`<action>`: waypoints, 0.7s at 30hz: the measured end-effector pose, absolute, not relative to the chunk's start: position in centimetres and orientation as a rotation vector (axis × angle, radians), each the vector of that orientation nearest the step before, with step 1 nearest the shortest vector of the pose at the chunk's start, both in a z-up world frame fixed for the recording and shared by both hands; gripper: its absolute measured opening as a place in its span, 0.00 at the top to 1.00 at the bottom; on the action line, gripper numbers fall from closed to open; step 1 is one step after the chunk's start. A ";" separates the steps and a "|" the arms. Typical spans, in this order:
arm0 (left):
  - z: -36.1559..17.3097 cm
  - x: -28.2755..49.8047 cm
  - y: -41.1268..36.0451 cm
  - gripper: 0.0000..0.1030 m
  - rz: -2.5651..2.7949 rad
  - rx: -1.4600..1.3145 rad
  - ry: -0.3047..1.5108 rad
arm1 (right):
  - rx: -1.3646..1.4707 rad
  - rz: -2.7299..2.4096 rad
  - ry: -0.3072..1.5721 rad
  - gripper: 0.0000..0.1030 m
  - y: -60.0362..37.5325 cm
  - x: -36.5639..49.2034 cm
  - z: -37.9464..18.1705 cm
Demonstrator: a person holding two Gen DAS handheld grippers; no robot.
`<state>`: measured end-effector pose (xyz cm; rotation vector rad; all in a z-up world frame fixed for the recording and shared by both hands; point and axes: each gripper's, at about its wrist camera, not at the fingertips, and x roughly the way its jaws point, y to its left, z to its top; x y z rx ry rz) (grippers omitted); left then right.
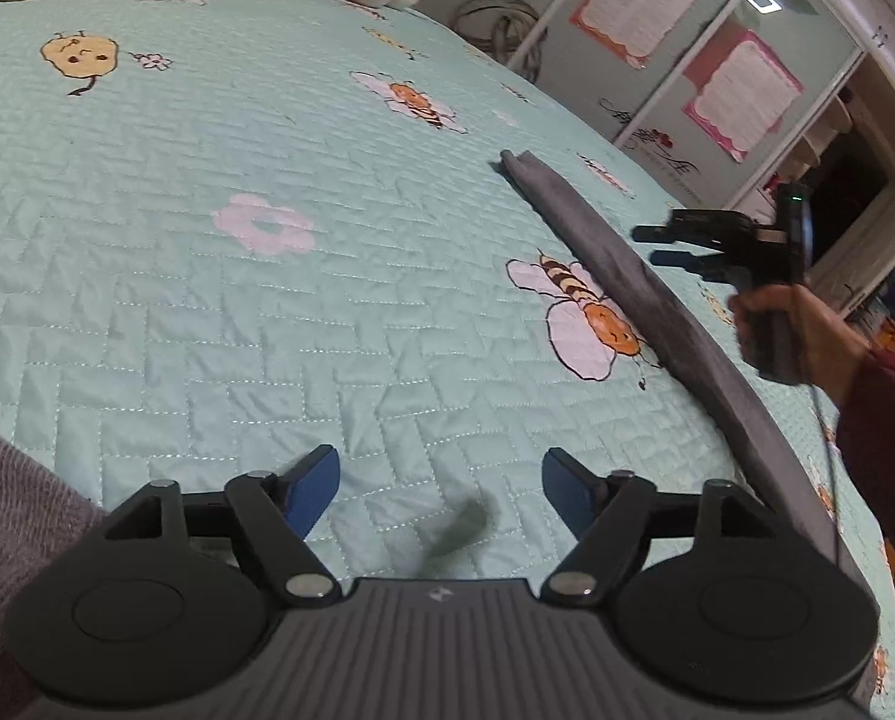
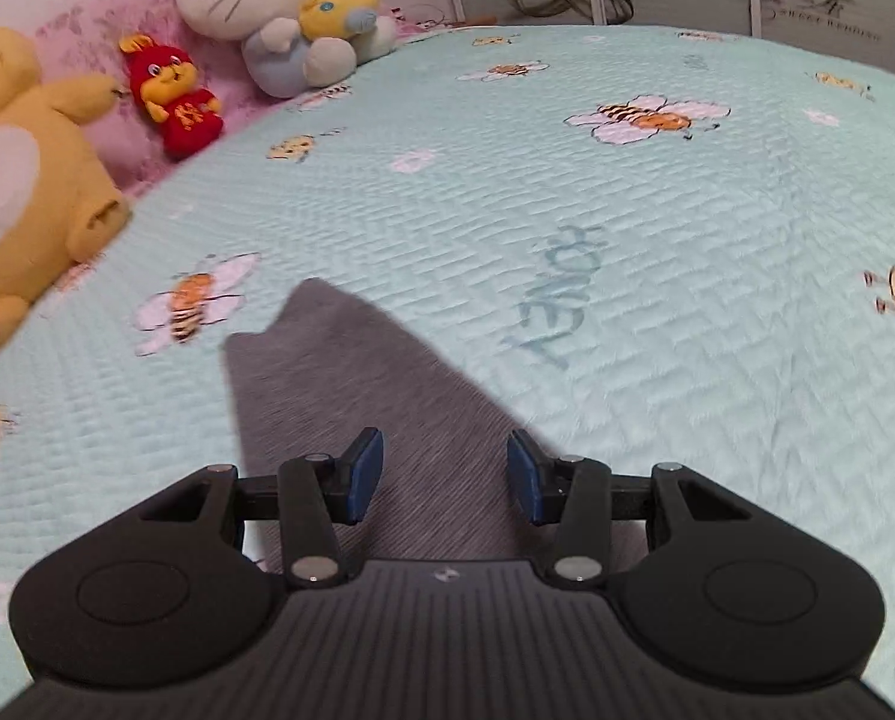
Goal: Fold clothes
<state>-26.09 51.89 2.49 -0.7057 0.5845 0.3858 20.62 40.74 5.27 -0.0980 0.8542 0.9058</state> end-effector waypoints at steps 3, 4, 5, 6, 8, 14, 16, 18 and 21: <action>2.3 -26.0 52.0 0.20 0.378 -0.708 0.581 | -0.128 0.901 0.851 0.54 41.6 22.1 4.3; 2.3 -26.0 52.0 0.19 0.376 -0.706 0.580 | -0.137 0.899 0.851 0.54 41.9 22.6 3.9; 2.3 -25.9 51.9 0.17 0.373 -0.701 0.580 | -0.147 0.897 0.850 0.53 42.2 23.1 3.6; 2.3 -25.9 51.8 0.15 0.370 -0.694 0.580 | -0.157 0.896 0.849 0.49 42.5 23.6 3.2; 2.2 -25.7 51.6 0.13 0.364 -0.680 0.581 | -0.176 0.928 0.844 0.40 43.0 24.0 2.8; 2.2 -25.6 51.5 0.09 0.359 -0.680 0.575 | -0.255 1.005 0.829 0.46 43.7 23.3 2.7; 2.1 -25.6 51.6 0.09 0.358 -0.682 0.573 | -0.264 1.030 0.840 0.84 43.8 22.9 2.9; 2.1 -25.6 51.6 0.09 0.357 -0.685 0.572 | -0.318 1.042 0.772 0.95 43.7 20.3 3.8; 2.1 -25.8 52.2 0.09 0.353 -0.736 0.558 | -0.431 1.047 0.615 0.98 43.4 15.0 5.4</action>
